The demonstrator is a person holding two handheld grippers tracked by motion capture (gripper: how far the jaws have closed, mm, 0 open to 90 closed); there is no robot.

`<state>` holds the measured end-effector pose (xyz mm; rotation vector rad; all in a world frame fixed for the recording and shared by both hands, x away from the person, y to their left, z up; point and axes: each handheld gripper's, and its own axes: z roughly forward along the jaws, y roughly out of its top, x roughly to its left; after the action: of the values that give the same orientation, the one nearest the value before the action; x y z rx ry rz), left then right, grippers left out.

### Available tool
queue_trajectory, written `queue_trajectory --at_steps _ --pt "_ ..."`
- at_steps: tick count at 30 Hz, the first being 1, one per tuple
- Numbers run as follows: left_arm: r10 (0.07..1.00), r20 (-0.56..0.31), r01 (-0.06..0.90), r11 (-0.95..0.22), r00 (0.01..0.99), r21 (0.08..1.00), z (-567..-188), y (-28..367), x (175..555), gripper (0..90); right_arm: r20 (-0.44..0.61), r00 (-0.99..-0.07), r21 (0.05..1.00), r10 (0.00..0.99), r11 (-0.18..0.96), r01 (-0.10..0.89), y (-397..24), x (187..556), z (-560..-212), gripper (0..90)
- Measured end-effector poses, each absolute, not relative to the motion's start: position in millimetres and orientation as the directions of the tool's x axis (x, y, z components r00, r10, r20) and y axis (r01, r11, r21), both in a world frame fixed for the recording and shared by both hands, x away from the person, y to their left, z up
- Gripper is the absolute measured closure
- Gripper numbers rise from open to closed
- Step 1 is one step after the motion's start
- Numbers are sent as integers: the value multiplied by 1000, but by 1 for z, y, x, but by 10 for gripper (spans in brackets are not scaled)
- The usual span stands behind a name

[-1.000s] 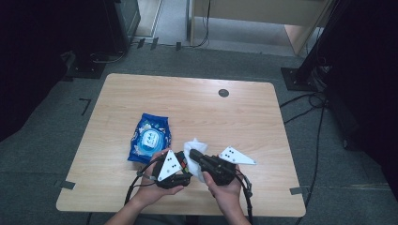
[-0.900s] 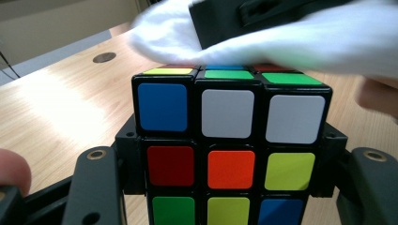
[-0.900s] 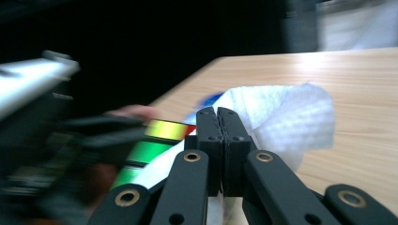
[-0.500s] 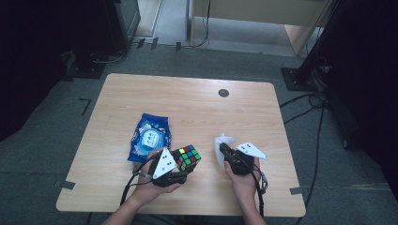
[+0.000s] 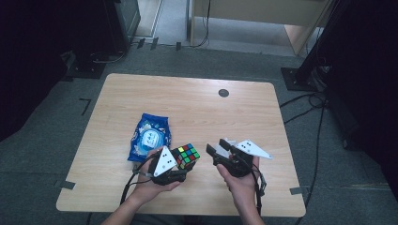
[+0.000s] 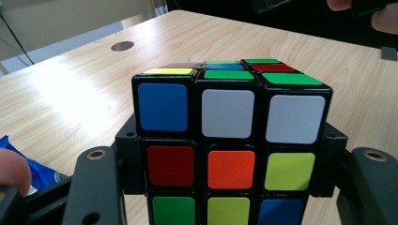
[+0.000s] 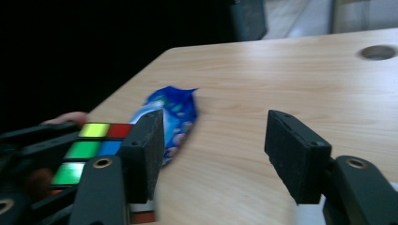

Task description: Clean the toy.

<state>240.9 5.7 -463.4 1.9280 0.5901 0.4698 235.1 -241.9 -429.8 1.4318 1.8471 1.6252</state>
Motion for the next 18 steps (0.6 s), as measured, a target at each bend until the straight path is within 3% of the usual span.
queue_trajectory --at_steps 6,11,18 --pt "581 72 174 -357 810 918 -460 5 239 342 442 -533 841 722 -126 526 -215 231 -427 299" --pt "568 99 145 -369 817 918 -458 -4 237 342 483 -515 809 708 -136 571 -208 226 -430 236" --pt "558 141 116 -399 818 909 -460 -13 232 341 450 -517 811 728 -91 578 -198 223 -434 276"
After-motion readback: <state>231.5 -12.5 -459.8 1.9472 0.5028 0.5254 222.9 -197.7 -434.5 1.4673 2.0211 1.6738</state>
